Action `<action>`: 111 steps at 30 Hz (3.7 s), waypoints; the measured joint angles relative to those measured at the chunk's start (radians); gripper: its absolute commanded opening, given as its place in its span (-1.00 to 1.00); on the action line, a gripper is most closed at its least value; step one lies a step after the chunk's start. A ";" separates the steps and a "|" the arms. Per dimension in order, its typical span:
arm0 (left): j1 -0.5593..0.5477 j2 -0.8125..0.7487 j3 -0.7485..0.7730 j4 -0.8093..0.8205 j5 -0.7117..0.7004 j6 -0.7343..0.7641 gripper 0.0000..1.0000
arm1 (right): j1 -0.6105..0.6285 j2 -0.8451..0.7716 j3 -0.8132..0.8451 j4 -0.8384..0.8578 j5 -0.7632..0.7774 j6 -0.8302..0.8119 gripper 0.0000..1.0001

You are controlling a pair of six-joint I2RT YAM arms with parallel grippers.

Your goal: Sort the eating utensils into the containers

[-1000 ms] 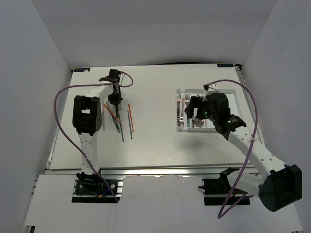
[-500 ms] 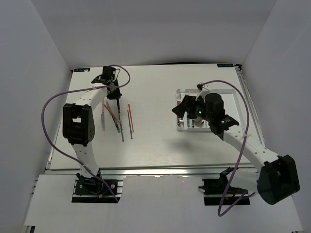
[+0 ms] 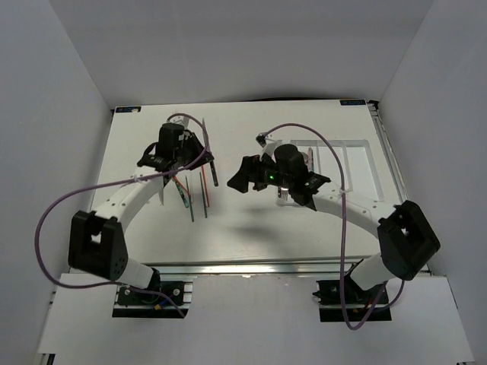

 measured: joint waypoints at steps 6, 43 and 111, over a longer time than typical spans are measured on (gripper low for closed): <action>-0.058 -0.159 -0.085 0.188 0.086 -0.143 -1.00 | 0.035 0.090 0.097 -0.021 0.031 -0.025 0.68; -0.085 -0.647 0.064 -0.212 -0.441 0.208 0.96 | -0.439 -0.141 -0.095 -0.411 0.233 -0.152 -1.00; 0.341 0.127 0.089 -0.274 -0.299 0.144 0.24 | -0.443 -0.272 -0.025 -0.474 0.192 -0.270 0.72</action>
